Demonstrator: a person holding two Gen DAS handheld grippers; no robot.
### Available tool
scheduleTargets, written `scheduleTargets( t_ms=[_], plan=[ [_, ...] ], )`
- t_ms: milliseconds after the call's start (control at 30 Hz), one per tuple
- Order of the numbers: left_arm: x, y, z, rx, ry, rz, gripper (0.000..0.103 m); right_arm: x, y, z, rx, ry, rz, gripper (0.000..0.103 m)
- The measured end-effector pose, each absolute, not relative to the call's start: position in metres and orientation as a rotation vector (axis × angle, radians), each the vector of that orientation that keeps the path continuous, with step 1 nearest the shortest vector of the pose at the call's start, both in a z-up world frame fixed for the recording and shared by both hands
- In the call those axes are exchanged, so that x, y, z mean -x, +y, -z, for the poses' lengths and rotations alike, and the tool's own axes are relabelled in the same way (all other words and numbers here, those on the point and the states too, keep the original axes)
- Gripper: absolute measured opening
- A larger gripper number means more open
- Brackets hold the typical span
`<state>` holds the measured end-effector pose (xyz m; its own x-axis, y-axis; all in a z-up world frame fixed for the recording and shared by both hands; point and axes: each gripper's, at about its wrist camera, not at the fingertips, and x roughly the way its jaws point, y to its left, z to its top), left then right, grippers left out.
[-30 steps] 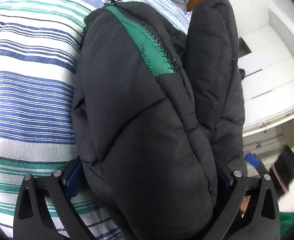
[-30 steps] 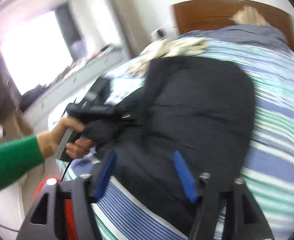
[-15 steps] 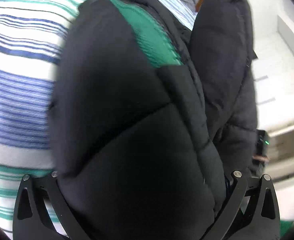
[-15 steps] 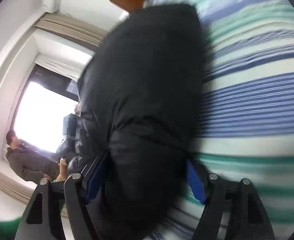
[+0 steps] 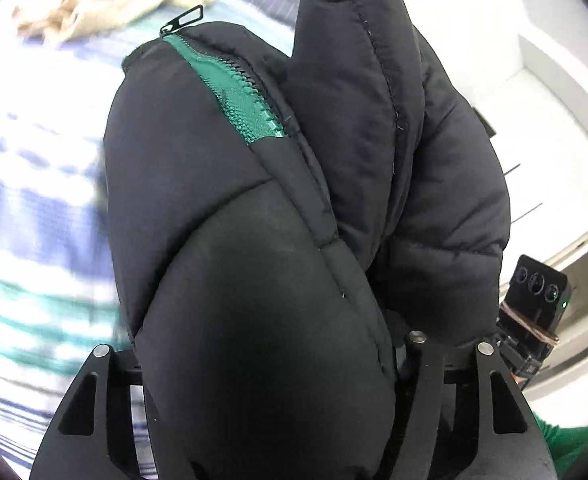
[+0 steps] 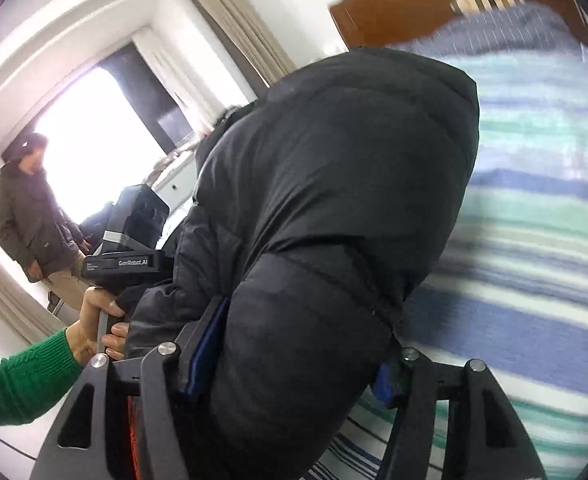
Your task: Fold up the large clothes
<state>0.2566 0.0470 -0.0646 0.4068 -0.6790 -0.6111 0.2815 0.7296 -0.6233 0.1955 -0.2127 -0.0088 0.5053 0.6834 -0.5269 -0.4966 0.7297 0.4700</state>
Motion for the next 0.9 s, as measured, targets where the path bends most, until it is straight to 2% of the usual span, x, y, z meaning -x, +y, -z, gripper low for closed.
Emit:
scheduleTargets(
  t_ms=[133,300,367,400,467,500,533,567,600,667,767,900],
  plan=[
    [-0.289,0.027,0.018,0.433,0.892,0.645,0.065,-0.231,-0.23,-0.021,-0.288,0.673,-0.744,0.062],
    [-0.347,-0.004,0.004,0.425,0.865,0.635,0.066,-0.293,-0.257,-0.04,-0.314,0.647,-0.764,0.062],
    [-0.374,-0.02,0.019,0.405,0.897,0.614,0.068,-0.327,-0.273,-0.024,-0.356,0.689,-0.765,0.062],
    [-0.383,-0.026,0.03,0.389,0.919,0.597,0.072,-0.344,-0.278,-0.007,-0.394,0.735,-0.76,0.063],
    [-0.398,-0.027,0.071,0.353,1.028,0.524,0.075,-0.363,-0.284,0.031,-0.463,0.851,-0.716,0.066],
    [-0.403,-0.032,0.101,0.344,1.121,0.477,0.087,-0.375,-0.288,0.06,-0.481,0.961,-0.644,0.069],
    [-0.4,-0.026,0.118,0.436,1.126,0.482,0.094,-0.379,-0.289,0.079,-0.488,1.038,-0.581,0.078],
    [-0.394,-0.02,0.122,0.514,1.105,0.485,0.096,-0.376,-0.304,0.102,-0.592,1.073,-0.514,0.081],
    [-0.386,-0.015,0.12,0.545,1.088,0.478,0.096,-0.371,-0.311,0.106,-0.642,1.061,-0.502,0.091],
    [-0.365,-0.011,0.104,0.503,1.033,0.459,0.095,-0.342,-0.323,0.093,-0.631,0.977,-0.443,0.092],
    [-0.313,-0.007,0.061,0.277,0.902,0.361,0.095,-0.301,-0.322,0.058,-0.421,0.895,-0.275,0.092],
    [-0.257,-0.007,0.013,0.055,0.737,0.119,0.103,-0.252,-0.301,0.007,-0.14,0.795,-0.086,0.092]
  ],
)
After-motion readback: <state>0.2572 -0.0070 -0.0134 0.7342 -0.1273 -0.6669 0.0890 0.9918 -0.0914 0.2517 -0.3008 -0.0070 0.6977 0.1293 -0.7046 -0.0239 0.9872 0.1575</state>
